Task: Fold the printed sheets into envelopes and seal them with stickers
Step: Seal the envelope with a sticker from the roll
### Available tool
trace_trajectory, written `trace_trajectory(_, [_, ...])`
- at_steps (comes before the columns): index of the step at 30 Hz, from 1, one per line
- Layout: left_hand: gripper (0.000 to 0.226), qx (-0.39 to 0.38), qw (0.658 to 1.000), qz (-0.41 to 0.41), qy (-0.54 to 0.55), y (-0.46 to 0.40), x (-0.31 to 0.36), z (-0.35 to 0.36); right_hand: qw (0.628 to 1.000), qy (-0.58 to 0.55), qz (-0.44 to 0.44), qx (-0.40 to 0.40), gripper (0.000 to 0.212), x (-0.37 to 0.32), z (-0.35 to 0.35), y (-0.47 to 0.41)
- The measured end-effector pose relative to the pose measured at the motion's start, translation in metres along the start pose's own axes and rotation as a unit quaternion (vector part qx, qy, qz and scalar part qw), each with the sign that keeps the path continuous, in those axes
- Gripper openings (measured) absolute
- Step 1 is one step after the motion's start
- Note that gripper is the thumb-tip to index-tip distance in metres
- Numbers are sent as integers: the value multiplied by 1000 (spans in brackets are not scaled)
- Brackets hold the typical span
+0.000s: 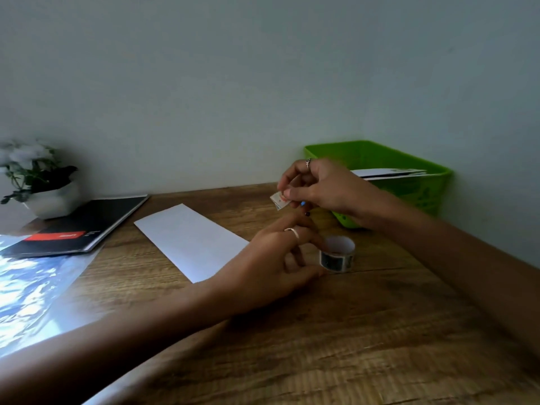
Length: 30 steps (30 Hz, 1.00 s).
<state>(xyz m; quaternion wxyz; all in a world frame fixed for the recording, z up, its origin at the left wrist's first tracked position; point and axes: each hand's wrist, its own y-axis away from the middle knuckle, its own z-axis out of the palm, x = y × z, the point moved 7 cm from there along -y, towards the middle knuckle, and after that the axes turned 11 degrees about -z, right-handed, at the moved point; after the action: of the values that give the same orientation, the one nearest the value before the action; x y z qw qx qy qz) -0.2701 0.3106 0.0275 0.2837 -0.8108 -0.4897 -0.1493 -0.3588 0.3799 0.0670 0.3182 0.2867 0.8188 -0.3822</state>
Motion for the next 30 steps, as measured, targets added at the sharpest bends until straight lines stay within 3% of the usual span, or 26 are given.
trace_trajectory(5, [36, 70, 981, -135, -120, 33, -42, -43, 999, 15, -26, -44, 8, -7, 12, 3])
trace_trajectory(8, [63, -10, 940, -272, -204, 48, -81, -54, 992, 49, -47, -105, 7, -16, 29, 4])
trace_trajectory(11, [77, -77, 918, -328, -207, 66, -104, -58, 979, 74, -55, -184, 8, -26, 52, 6])
trace_trajectory(16, [81, -129, 920, -335, -158, 81, -115, -67, 957, 92, -45, -270, 7, -37, 79, 9])
trace_trajectory(23, [82, -148, 941, -276, -131, 93, -123, -73, 919, 118, -25, -374, 9, -45, 103, 2])
trace_trajectory(30, [77, -147, 941, -274, -134, 92, -118, -73, 904, 93, -19, -416, 14, -44, 121, -3])
